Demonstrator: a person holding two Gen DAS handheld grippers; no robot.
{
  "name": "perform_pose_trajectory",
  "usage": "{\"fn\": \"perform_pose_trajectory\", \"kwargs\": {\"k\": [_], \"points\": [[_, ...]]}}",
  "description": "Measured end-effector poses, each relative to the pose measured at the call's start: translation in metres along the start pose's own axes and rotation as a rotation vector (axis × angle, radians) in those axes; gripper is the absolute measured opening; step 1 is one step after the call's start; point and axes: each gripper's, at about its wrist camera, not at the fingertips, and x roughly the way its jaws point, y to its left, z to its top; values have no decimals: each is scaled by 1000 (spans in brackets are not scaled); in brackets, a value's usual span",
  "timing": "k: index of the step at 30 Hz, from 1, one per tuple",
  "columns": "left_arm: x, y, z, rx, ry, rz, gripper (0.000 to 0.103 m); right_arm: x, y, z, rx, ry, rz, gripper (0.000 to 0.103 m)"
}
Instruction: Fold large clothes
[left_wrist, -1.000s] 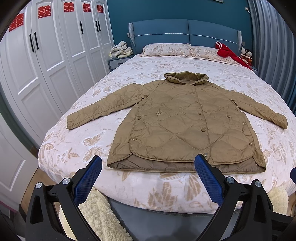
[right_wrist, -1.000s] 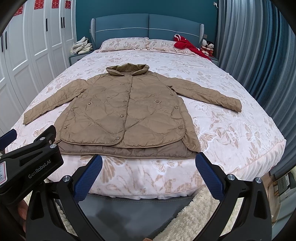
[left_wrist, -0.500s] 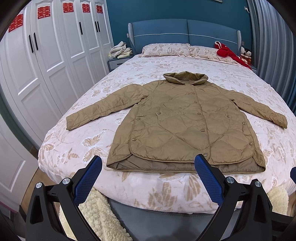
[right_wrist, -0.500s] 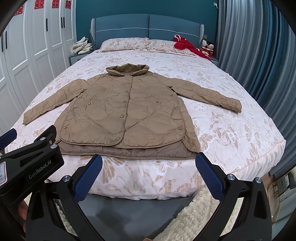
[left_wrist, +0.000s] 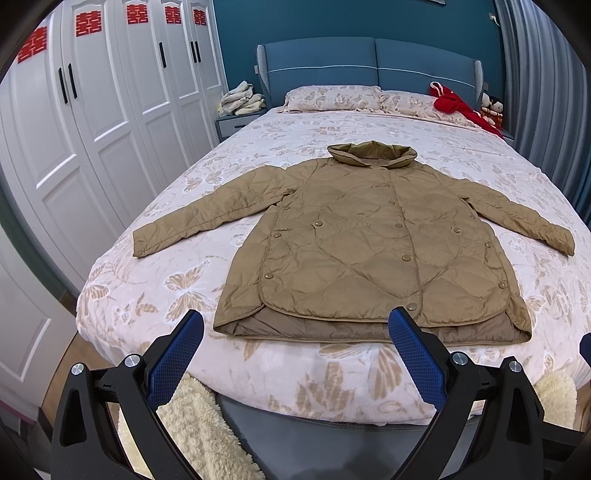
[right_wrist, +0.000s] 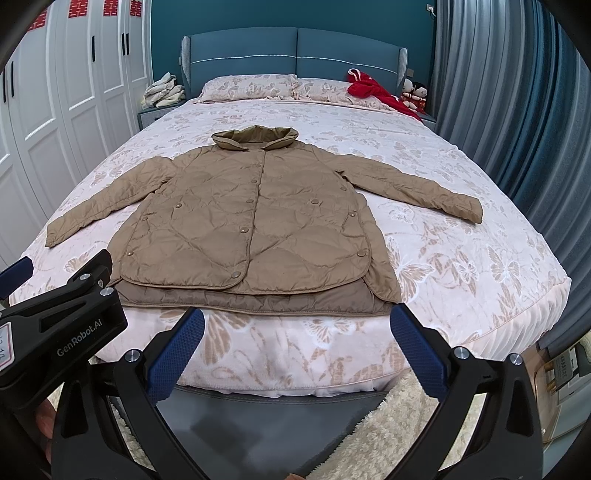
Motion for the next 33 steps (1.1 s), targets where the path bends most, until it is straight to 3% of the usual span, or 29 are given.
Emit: {"fn": "perform_pose_trajectory", "kwargs": {"k": [10, 15, 23, 33], "points": [[4, 3, 0, -16, 12, -8, 98, 6, -3, 1, 10, 19, -5, 98], [26, 5, 2, -23, 18, -13, 98, 28, -25, 3, 62, 41, -2, 98], [65, -12, 31, 10, 14, -12, 98, 79, -99, 46, 201, 35, -3, 98], [139, -32, 81, -59, 21, 14, 98, 209, -267, 104, 571, 33, -29, 98]]}}
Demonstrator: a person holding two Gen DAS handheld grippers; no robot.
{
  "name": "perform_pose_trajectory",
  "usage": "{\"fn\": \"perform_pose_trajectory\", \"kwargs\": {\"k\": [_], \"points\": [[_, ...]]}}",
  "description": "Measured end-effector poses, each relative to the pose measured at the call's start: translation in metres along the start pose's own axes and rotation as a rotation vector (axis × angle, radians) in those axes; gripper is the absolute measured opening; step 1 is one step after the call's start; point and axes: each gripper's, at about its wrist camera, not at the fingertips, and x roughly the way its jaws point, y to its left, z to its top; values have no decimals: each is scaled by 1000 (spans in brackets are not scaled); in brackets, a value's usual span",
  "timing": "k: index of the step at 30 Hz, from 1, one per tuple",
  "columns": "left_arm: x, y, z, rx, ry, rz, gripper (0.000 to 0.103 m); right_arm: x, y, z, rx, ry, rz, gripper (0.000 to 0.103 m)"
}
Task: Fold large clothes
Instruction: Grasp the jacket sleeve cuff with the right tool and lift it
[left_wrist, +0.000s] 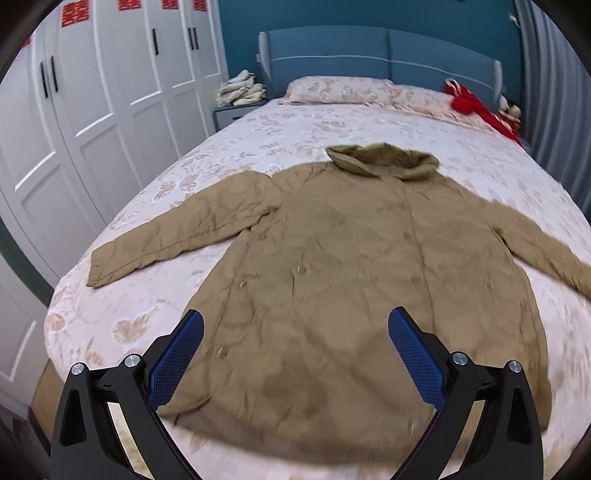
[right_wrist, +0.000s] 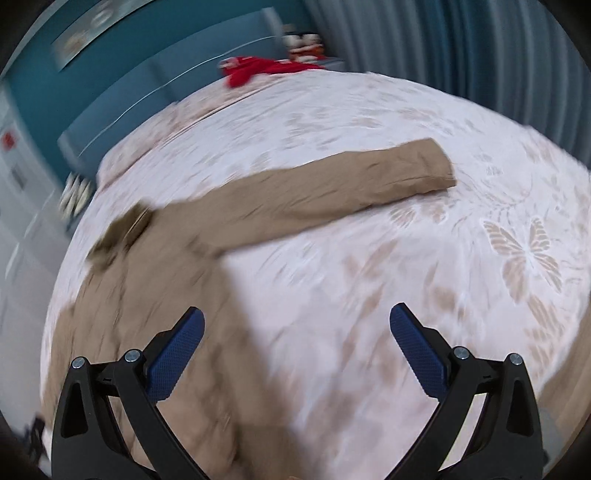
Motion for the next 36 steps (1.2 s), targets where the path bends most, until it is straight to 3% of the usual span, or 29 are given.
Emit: {"fn": "perform_pose_trajectory", "kwargs": {"k": [3, 7, 13, 16, 21, 23, 26, 32, 36], "points": [[19, -6, 14, -18, -47, 26, 98, 39, -37, 38, 98, -15, -27, 98], [43, -18, 26, 26, -53, 67, 98, 83, -83, 73, 232, -29, -63, 98], [82, -20, 31, 42, 53, 93, 98, 122, -128, 95, 379, -47, -62, 97], [95, -17, 28, 43, 76, 133, 98, 136, -138, 101, 420, -44, -44, 78], [114, -8, 28, 48, 103, 182, 98, 151, -132, 108, 406, -34, -44, 33], [119, -5, 29, 38, 115, 176, 98, 147, -114, 114, 337, -60, -62, 17], [121, -5, 30, 39, 113, 170, 98, 132, -82, 125, 247, -119, -57, 7], [126, -2, 32, 13, 128, 164, 98, 85, 51, 134, -39, -184, 164, 7], [130, 6, 34, 4, 140, 191, 98, 58, 170, 105, -304, -155, 345, 7]]}}
